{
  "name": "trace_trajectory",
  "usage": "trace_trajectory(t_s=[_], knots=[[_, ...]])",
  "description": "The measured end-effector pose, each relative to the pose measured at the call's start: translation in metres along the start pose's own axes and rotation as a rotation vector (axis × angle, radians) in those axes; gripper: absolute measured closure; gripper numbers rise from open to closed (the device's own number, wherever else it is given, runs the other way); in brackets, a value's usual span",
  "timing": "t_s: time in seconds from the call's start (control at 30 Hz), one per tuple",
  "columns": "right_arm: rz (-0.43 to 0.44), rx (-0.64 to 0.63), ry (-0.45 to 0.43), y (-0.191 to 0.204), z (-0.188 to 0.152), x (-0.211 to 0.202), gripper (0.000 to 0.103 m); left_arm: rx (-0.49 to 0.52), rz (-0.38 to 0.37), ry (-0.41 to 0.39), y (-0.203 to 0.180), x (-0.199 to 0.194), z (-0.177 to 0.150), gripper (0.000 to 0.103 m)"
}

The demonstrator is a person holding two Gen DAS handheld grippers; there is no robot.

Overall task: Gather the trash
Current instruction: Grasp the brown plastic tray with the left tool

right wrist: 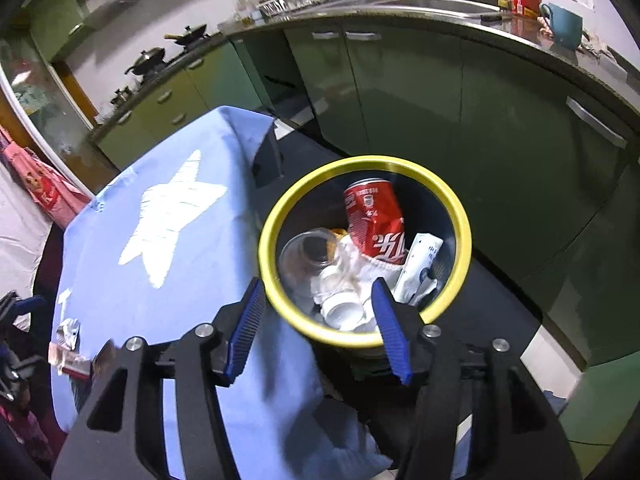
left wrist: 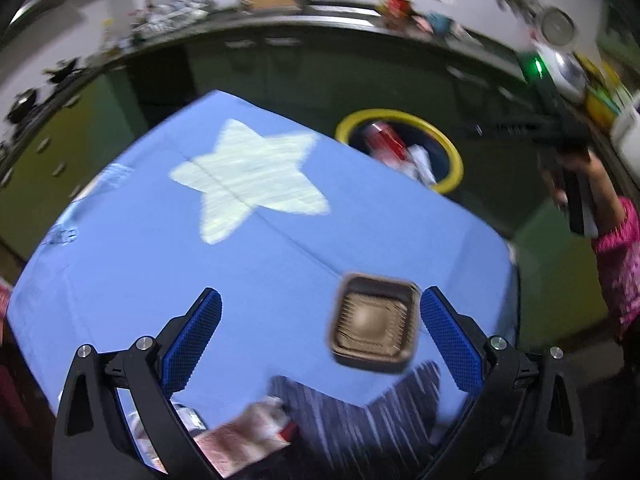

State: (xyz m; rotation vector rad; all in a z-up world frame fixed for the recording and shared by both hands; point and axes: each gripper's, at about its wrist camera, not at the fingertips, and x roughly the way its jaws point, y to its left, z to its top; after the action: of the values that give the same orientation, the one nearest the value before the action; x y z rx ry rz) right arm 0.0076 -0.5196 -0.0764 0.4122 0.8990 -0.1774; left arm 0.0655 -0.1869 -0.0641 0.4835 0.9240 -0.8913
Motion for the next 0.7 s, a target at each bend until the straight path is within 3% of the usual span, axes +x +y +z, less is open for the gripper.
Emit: trace_trajectory(t_s=[0.1,0.33,0.7], knots=[[0.024,-0.006,0.004,0.006,-0.008,-0.005,0.049,0.054,-0.038,0.044,-0.017,0.011,-0.001,0.005],[0.064,-0.008,0.027,0.012,-0.022,0.002,0.048,0.164,-0.046,0.157,-0.042,0.043,0.001,0.005],[0.11,0.011,0.048,0.007,-0.03,0.011,0.046,0.146,-0.082,0.295,-0.039,0.089,0.007,0.005]])
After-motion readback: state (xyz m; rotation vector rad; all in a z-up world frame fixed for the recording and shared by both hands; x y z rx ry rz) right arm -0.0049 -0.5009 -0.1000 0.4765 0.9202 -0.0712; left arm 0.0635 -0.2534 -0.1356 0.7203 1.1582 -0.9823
